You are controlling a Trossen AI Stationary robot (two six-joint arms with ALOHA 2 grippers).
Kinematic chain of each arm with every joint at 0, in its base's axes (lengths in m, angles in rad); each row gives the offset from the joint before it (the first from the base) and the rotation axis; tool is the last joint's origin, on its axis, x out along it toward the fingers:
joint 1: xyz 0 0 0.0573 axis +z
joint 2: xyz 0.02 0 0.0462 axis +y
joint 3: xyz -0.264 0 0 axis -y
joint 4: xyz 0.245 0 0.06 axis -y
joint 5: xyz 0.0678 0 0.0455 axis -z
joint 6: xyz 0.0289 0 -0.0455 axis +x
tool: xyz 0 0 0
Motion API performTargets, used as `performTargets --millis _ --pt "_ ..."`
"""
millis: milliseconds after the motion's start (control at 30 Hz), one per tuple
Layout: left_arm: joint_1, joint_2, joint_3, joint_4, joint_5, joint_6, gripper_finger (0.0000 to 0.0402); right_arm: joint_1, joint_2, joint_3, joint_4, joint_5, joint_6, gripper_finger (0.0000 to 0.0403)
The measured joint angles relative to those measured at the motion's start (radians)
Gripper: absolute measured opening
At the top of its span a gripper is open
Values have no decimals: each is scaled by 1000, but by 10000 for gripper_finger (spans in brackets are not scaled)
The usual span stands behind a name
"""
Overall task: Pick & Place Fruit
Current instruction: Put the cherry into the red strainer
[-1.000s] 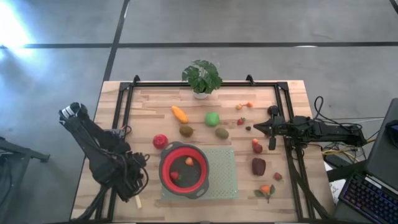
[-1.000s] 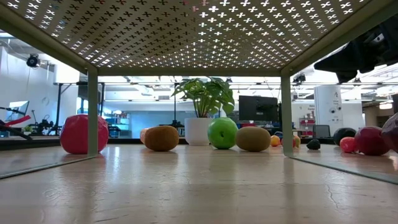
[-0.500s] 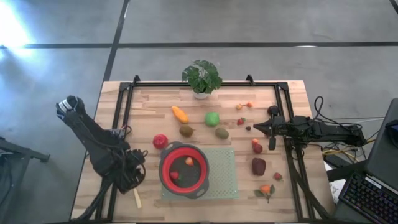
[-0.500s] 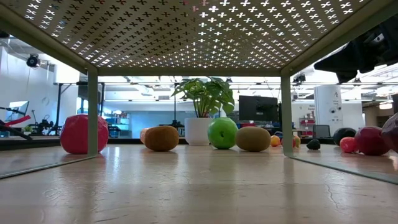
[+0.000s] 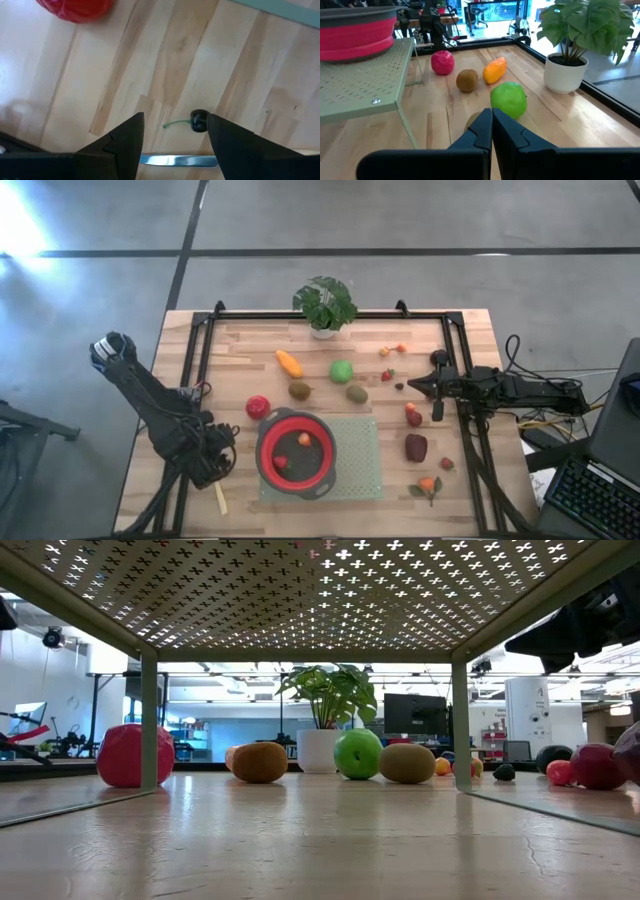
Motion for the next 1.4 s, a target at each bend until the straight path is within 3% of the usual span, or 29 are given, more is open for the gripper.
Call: performTargets --millis 500,800,1400 --pt "0 9 -11 90 22 105 222 0 0 0 0 0 0 8" --pt "0 48 -46 111 107 98 222 0 0 0 0 0 0 8" --pt "0 55 -193 379 117 86 222 0 0 0 0 0 0 9"
